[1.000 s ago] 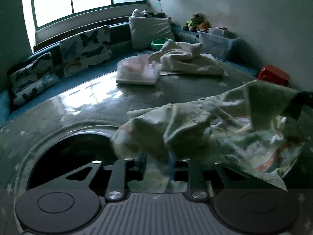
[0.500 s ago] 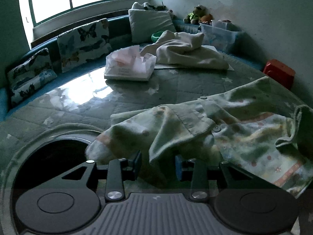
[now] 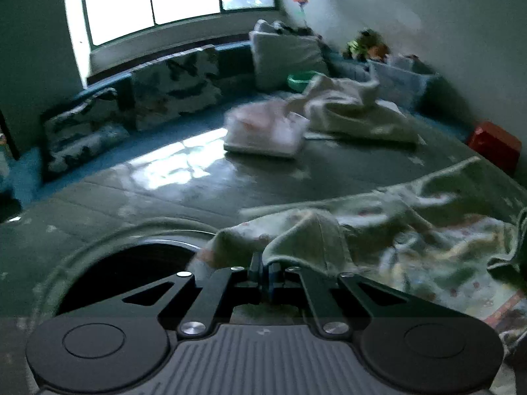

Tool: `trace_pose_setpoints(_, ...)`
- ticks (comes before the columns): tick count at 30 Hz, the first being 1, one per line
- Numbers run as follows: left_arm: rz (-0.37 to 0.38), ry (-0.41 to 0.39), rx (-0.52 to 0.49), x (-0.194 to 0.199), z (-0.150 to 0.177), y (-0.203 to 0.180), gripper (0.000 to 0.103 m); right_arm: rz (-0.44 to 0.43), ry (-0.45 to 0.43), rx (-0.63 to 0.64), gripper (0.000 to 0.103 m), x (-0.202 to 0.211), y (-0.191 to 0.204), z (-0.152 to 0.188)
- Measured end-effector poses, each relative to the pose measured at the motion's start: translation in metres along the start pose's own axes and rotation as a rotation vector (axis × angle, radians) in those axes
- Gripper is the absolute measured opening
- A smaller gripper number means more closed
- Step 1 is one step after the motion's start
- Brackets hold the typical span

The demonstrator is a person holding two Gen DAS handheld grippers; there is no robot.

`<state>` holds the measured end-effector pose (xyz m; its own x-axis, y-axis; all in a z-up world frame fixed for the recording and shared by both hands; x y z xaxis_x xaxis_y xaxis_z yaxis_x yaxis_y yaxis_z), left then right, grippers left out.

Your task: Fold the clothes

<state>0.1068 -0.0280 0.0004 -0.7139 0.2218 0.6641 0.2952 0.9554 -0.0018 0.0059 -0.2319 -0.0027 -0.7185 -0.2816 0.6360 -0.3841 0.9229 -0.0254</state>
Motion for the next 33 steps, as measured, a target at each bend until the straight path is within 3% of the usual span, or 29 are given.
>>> trace_pose_setpoints(7,-0.083,-0.021,0.039,0.026,0.008,0.033,0.003,-0.095,0.056,0.087,0.087,-0.011,0.038,0.008)
trace_pose_setpoints(10,-0.115,-0.027,0.057,0.036,0.014,0.047,0.003,-0.094,0.092,0.108,0.075,-0.017,0.047,0.014)
trace_pose_setpoints(11,-0.124,-0.028,0.063,0.039,0.015,0.052,0.003,-0.093,0.105,0.115,0.065,-0.019,0.050,0.016)
trace_pose_setpoints(15,-0.159,-0.030,0.087,0.048,0.024,0.068,0.002,-0.094,0.133,0.117,0.044,-0.023,0.054,0.021)
trace_pose_setpoints(16,-0.166,-0.029,0.095,0.050,0.027,0.072,0.002,-0.097,0.134,0.123,0.033,-0.023,0.056,0.021)
trace_pose_setpoints(20,-0.191,-0.030,0.123,0.059,0.037,0.086,0.002,-0.101,0.136,0.132,0.021,-0.021,0.058,0.018)
trace_pose_setpoints(27,-0.237,-0.042,0.172,0.086,0.056,0.110,0.002,-0.192,0.133,0.181,0.015,-0.005,0.069,0.018)
trace_pose_setpoints(33,-0.286,-0.025,0.197,0.129,0.088,0.129,0.002,-0.320,0.125,0.279,0.013,0.016,0.104,0.024)
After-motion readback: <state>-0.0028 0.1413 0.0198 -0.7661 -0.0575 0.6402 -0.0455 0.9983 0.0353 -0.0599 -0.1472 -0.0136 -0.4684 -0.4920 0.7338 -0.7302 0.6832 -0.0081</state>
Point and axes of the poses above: each gripper's, at about its wrist camera, not at the fingertips, and x roughly against the way its jaws point, y to its left, z to its underside, the point moved 1 cm from there along -x, roughly the way its jaws point, and after that the axes turned 9 degrees about z, right-handed, at the moved point
